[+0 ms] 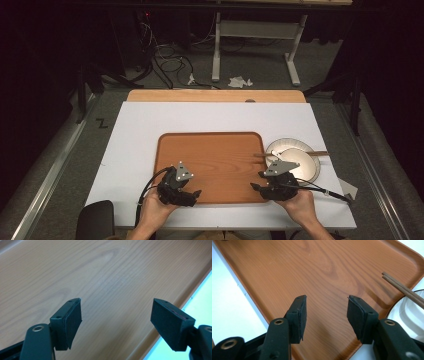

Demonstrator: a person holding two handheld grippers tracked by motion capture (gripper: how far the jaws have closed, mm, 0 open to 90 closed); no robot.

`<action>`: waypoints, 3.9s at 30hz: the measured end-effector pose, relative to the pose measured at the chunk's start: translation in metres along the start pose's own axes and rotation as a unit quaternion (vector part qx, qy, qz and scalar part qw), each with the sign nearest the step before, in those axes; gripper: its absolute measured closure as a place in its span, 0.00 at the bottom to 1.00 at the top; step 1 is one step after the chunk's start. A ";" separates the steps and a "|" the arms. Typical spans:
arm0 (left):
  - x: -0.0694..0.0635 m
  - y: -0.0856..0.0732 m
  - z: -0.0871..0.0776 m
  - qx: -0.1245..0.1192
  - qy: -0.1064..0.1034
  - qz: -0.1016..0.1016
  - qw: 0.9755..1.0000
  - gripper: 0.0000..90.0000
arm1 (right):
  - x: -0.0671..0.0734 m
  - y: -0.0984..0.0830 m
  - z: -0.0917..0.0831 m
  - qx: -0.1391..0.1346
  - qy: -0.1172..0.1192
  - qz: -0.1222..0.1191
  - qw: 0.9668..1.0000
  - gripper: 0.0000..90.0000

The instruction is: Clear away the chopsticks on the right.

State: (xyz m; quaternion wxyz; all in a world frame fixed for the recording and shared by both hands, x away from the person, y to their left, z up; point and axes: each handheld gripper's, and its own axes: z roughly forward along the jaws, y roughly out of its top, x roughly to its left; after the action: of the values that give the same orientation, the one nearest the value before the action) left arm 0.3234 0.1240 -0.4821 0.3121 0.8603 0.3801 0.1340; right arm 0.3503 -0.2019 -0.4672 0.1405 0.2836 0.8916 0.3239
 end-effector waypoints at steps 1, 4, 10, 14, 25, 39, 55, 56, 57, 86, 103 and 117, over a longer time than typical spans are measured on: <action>0.000 0.000 0.000 0.001 -0.001 0.000 1.000 0.28 | 0.000 0.000 0.000 0.000 0.001 0.000 1.000 0.56; 0.000 0.000 0.001 0.001 -0.002 0.001 1.000 0.28 | 0.001 -0.002 0.003 0.015 -0.003 -0.011 1.000 0.56; -0.001 0.000 0.000 0.002 -0.002 0.003 1.000 0.28 | 0.002 -0.003 0.005 0.019 -0.006 -0.010 1.000 0.54; 0.000 -0.001 0.000 0.002 -0.003 0.003 1.000 0.28 | 0.002 -0.003 0.005 0.023 -0.006 -0.021 1.000 0.53; -0.001 0.000 0.000 0.003 -0.001 0.005 1.000 0.28 | 0.002 -0.004 -0.005 0.005 -0.028 -0.031 0.999 0.52; 0.000 0.000 -0.001 0.000 0.000 0.002 1.000 0.28 | -0.003 -0.003 -0.022 -0.026 -0.055 -0.035 0.998 0.51; 0.000 0.001 0.003 0.007 -0.001 0.003 1.000 0.28 | -0.028 -0.010 -0.049 -0.063 -0.106 0.006 0.992 0.52; 0.000 0.001 0.003 0.007 -0.001 0.003 1.000 0.28 | -0.028 -0.010 -0.049 -0.063 -0.106 0.006 0.992 0.52; 0.000 0.001 0.003 0.007 -0.001 0.004 1.000 0.28 | -0.030 -0.010 -0.050 -0.063 -0.110 0.006 0.992 0.52; 0.002 0.000 0.005 0.013 -0.003 -0.002 1.000 0.28 | -0.124 -0.055 -0.092 -0.085 -0.199 0.175 0.961 0.61; 0.002 0.000 0.008 0.019 -0.006 -0.002 1.000 0.28 | -0.175 -0.050 -0.060 0.031 -0.155 0.157 0.975 0.65; 0.002 0.000 0.008 0.018 -0.006 -0.001 1.000 0.28 | -0.186 -0.043 -0.044 0.074 -0.120 0.161 0.977 0.63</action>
State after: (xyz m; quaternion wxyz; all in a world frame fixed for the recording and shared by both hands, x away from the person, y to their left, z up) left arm 0.3283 0.1224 -0.4882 0.2991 0.8663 0.3813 0.1214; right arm 0.4618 -0.3620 -0.4499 0.1712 0.4703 0.8323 0.2384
